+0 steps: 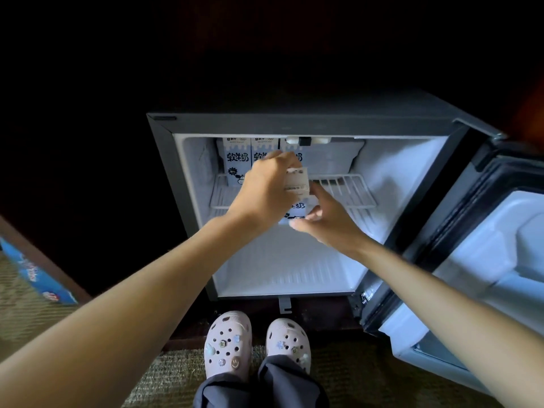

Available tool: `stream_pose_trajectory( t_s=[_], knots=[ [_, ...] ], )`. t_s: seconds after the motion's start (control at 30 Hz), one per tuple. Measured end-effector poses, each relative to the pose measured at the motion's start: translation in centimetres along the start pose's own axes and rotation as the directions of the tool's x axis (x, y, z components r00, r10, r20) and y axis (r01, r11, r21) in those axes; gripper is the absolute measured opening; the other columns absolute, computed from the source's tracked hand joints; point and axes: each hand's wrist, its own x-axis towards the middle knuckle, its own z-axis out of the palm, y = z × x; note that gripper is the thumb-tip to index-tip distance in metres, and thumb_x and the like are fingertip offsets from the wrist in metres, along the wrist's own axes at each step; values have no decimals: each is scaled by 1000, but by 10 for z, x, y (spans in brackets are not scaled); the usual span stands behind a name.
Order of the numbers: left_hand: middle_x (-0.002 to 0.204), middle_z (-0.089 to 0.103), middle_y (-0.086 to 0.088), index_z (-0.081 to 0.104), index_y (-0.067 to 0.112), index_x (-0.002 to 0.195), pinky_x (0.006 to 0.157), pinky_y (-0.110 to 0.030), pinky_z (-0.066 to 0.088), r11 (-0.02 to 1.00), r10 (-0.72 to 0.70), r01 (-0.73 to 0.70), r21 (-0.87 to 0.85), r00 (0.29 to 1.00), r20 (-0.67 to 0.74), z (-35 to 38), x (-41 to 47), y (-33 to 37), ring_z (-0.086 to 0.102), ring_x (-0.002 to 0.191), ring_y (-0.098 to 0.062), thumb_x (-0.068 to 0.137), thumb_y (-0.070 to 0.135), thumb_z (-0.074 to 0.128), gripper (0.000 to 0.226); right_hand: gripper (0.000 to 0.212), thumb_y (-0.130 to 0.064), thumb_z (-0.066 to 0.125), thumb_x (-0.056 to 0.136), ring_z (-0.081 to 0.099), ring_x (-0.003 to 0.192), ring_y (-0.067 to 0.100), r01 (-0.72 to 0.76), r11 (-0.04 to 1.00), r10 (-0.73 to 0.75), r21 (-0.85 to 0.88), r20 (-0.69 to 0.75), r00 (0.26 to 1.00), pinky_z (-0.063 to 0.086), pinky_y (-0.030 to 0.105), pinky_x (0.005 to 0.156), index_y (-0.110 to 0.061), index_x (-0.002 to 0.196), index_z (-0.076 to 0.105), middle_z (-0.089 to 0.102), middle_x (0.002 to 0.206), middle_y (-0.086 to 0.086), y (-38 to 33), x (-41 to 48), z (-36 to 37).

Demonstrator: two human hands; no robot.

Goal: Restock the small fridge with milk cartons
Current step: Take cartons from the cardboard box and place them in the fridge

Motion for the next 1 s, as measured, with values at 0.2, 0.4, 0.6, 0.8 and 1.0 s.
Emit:
stream_pose_trajectory(
  t_s=[0.2,0.4,0.6,0.8,1.0],
  knots=[
    [125,50,-12,47,7,131,85,-32,45,975,191,-201,91,976,107,23,7,8,50,111,-27,82,-11,49,52,28,-5,62,81,52,58,7,-27,997,5,-73,-284,959,44,11,40,-23,99,50,54,90,-4,12,16,-23],
    [155,18,-6,-7,18,149,112,-35,29,987,-53,10,163,964,260,39,17,-15,26,139,-23,91,-2,39,77,37,-3,68,80,64,84,22,-62,995,84,74,-350,933,59,39,71,-7,113,51,62,107,10,36,41,-39],
    [125,52,-13,46,5,128,95,-35,44,962,-176,109,252,949,260,51,41,-45,52,115,-27,93,3,45,35,40,-7,63,86,59,82,12,-144,922,259,358,-297,919,53,17,55,-13,121,46,55,110,2,39,75,-50],
    [97,58,-14,52,5,91,80,-38,50,968,-205,164,192,955,216,66,61,-57,58,95,-30,90,-4,36,19,47,-7,59,88,59,87,10,-168,898,249,406,-155,956,51,20,69,-17,131,41,54,120,1,47,95,-55],
    [97,63,-18,57,-1,96,81,-46,54,969,-216,189,156,959,181,70,69,-70,61,91,-32,82,-11,33,30,53,-6,53,91,56,102,14,-146,886,211,439,-102,972,49,20,76,-21,139,35,56,117,-4,56,102,-55]
  ],
)
